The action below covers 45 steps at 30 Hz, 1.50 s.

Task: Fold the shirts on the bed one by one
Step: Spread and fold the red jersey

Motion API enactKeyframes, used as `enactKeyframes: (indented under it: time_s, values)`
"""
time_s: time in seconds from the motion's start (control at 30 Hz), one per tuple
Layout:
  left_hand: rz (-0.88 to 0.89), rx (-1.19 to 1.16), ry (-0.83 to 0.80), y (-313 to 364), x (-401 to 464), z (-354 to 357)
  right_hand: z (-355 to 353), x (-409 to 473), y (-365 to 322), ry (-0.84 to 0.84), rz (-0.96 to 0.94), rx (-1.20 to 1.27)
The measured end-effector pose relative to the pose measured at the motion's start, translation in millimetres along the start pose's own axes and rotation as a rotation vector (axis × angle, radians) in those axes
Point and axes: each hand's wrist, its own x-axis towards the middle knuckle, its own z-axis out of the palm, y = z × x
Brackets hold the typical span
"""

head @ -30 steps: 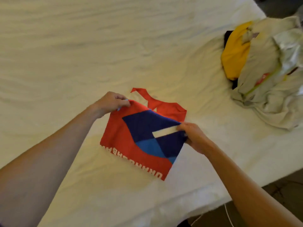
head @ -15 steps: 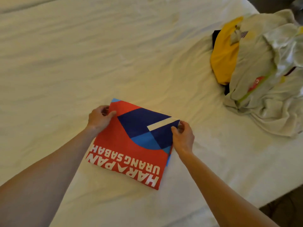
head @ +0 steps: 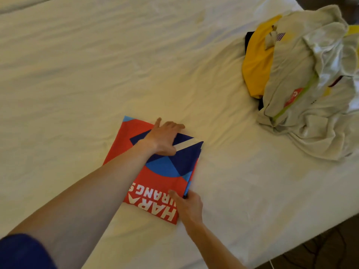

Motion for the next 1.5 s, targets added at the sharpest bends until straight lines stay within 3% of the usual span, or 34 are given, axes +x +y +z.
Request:
enactKeyframes:
  time_s: [0.23, 0.4, 0.5, 0.63, 0.77, 0.9, 0.93, 1.0, 1.03, 1.1, 1.17, 1.33, 1.5]
  values:
    - [-0.11, 0.284, -0.386, 23.0, 24.1, -20.9, -20.3, 3.6, 18.8, -0.11, -0.008, -0.033]
    - [-0.136, 0.172, -0.387, 26.1, 23.4, -20.3, -43.9, 5.1, 20.0, -0.094, -0.075, -0.006]
    - [-0.155, -0.054, -0.276, 37.1, 29.3, -24.8, -76.7, 13.5, 8.8, 0.027, -0.19, -0.051]
    - [-0.098, -0.443, -0.032, 64.9, 39.1, -51.1, -147.0, 17.7, -37.3, 0.26, -0.479, -0.088]
    - [-0.009, -0.816, 0.232, 92.0, 29.2, -102.0, -201.5, -12.5, -99.1, 0.371, -0.785, -0.187]
    - [0.139, -1.127, 0.388, 96.9, -6.0, -137.6, -207.5, -68.2, -139.2, 0.42, -1.118, -0.25]
    - [0.124, -1.152, 0.466, 97.7, -14.4, -139.1, -201.2, -80.2, -142.0, 0.414, -1.186, -0.266]
    - [-0.015, -1.252, 0.786, 91.2, -26.6, -131.2, -183.7, -93.7, -135.8, 0.388, -1.265, -0.326]
    - [-0.066, -1.353, 0.819, 82.0, -33.7, -122.9, -173.2, -95.5, -127.7, 0.372, -1.281, -0.366]
    - [0.05, -1.231, 0.632, 51.5, -53.6, -93.5, -149.3, -92.5, -103.6, 0.336, -1.275, -0.455]
    - [0.035, -1.19, 0.465, 19.5, -74.9, -53.7, -122.4, -85.6, -72.5, 0.28, -1.219, -0.562]
    - [-0.404, -1.257, 0.46, -27.4, -116.4, 58.4, -59.1, -76.2, 13.1, -0.019, -0.911, -0.824]
    - [-0.48, -1.365, 0.568, -55.8, -155.0, 94.7, 0.3, -96.7, 55.6, -0.154, -0.917, -0.848]
